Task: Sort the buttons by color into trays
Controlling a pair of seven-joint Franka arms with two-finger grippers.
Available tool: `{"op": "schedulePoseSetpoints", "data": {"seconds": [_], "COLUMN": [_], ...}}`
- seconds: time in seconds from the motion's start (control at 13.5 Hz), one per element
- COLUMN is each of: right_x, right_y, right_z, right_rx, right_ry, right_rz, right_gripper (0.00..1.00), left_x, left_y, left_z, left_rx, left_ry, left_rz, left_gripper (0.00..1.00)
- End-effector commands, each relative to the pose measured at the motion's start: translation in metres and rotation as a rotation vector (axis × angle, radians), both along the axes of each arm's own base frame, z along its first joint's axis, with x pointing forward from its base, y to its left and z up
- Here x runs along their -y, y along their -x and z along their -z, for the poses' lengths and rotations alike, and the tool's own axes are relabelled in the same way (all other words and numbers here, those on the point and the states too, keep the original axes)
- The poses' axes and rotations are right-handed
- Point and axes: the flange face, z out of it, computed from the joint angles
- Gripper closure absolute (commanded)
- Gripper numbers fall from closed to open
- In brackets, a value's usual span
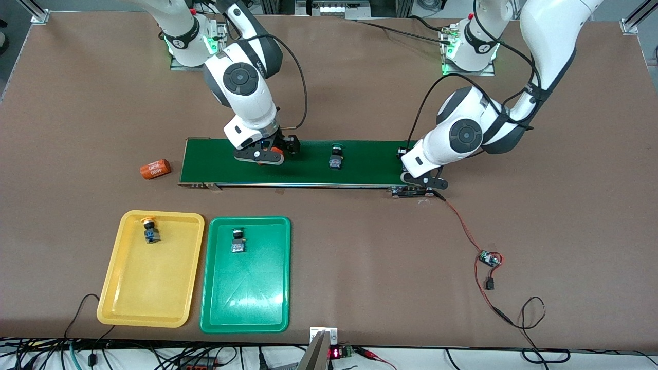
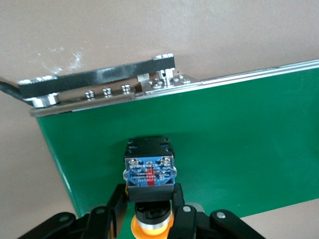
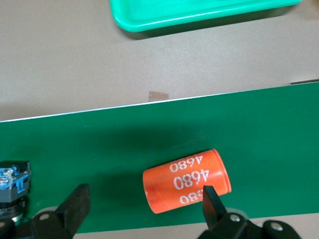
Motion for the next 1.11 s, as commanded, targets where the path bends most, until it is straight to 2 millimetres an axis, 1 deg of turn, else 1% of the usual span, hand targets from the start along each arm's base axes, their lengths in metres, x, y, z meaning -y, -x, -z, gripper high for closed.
{"op": "schedulePoseSetpoints", "data": {"seconds": [0.0, 0.07, 0.15, 0.3, 0.37, 0.44, 0.52, 0.59, 0.67, 0.74, 0.81, 0.89, 0.96, 1.04], "right_x": [-0.001, -0.002, -0.002, -0.004, -0.005, -0.005, -0.005, -0.006, -0.006, -0.007, -0.011, -0.013, -0.013, -0.012], "right_y": [0.000, 0.000, 0.000, -0.001, -0.002, -0.002, -0.002, -0.003, -0.002, -0.003, 0.000, 0.002, 0.002, 0.001], "right_z": [0.005, 0.007, 0.009, 0.011, 0.013, 0.016, 0.018, 0.017, 0.017, 0.018, 0.018, 0.019, 0.020, 0.020], "right_rx": [0.017, 0.016, 0.018, 0.023, 0.029, 0.030, 0.028, 0.025, 0.023, 0.023, 0.026, 0.025, 0.023, 0.025], "right_ry": [-0.003, -0.003, -0.005, -0.011, -0.018, -0.020, -0.019, -0.022, -0.025, -0.027, -0.031, -0.030, -0.030, -0.030], "right_rz": [0.008, 0.007, 0.007, 0.004, 0.005, 0.005, 0.007, 0.012, 0.035, 0.071, 0.070, 0.067, 0.067, 0.068], "right_gripper": [0.00, 0.00, 0.00, 0.00, 0.00, 0.00, 0.00, 0.00, 0.00, 0.00, 0.00, 0.00, 0.00, 0.00], "left_x": [0.006, 0.006, 0.005, 0.006, 0.004, -0.003, -0.021, -0.043, -0.072, -0.088, -0.102, -0.134, -0.170, -0.197], "left_y": [0.005, 0.006, 0.004, -0.009, -0.016, -0.024, -0.034, -0.048, -0.059, -0.068, -0.075, -0.086, -0.093, -0.099], "left_z": [-0.009, -0.020, -0.036, -0.077, -0.098, -0.116, -0.127, -0.138, -0.144, -0.164, -0.180, -0.198, -0.208, -0.222], "left_rx": [0.009, 0.017, 0.018, 0.072, 0.117, 0.156, 0.185, 0.209, 0.202, 0.205, 0.191, 0.173, 0.140, 0.147], "left_ry": [-0.003, -0.017, -0.024, 0.003, 0.006, 0.000, -0.012, -0.023, -0.049, -0.062, -0.076, -0.100, -0.123, -0.126], "left_rz": [-0.006, 0.000, -0.012, -0.043, -0.059, -0.079, -0.113, -0.154, -0.201, -0.227, -0.250, -0.298, -0.338, -0.327], "left_gripper": [0.00, 0.00, 0.00, 0.00, 0.00, 0.00, 0.00, 0.00, 0.00, 0.00, 0.00, 0.00, 0.00, 0.00]}}
